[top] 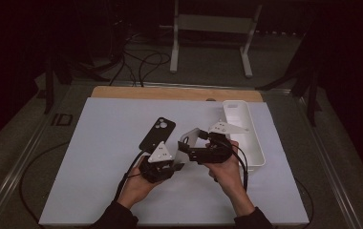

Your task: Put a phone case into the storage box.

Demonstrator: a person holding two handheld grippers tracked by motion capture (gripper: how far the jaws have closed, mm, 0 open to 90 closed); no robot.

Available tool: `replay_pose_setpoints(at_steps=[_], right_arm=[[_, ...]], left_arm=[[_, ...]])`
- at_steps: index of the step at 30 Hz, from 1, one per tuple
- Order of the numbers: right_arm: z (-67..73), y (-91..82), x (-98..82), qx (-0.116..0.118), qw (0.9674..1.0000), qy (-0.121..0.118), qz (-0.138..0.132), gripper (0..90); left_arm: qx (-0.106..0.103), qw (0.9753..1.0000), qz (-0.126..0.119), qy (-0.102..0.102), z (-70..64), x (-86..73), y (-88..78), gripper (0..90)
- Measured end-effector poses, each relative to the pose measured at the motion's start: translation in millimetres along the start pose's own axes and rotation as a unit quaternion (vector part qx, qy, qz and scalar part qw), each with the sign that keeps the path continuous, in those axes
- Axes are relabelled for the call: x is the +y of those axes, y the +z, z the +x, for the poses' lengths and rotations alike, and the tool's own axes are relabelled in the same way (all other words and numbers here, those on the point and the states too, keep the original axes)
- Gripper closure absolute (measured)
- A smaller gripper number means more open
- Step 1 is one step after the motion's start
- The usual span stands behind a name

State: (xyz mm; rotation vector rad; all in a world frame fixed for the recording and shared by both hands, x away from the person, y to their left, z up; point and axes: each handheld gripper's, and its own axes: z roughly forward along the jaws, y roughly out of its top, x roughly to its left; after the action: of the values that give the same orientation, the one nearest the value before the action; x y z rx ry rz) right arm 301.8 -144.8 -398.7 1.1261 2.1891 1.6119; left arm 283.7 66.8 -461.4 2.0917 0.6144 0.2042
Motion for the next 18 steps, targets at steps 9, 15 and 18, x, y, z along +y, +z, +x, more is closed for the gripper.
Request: replay_pose_setpoints(at_steps=[9, 15, 18], right_arm=[[2.9, -0.3, 0.2, 0.003, 0.9999, -0.011, 0.0, 17.1], [3.5, 0.3, 0.2, -0.004, 0.9998, -0.019, -0.001, 17.1], [0.8, -0.5, 0.3, -0.007, 0.9999, -0.015, -0.002, 17.1]], left_arm=[[-0.002, 1.0, -0.003, 0.003, -1.2, 0.3, -0.2, 76.5], [0.002, 1.0, -0.002, -0.007, 1.4, -0.6, -3.7, 53.8], [0.021, 0.9996, -0.009, -0.016, 4.7, -2.0, -8.8, 44.5]])
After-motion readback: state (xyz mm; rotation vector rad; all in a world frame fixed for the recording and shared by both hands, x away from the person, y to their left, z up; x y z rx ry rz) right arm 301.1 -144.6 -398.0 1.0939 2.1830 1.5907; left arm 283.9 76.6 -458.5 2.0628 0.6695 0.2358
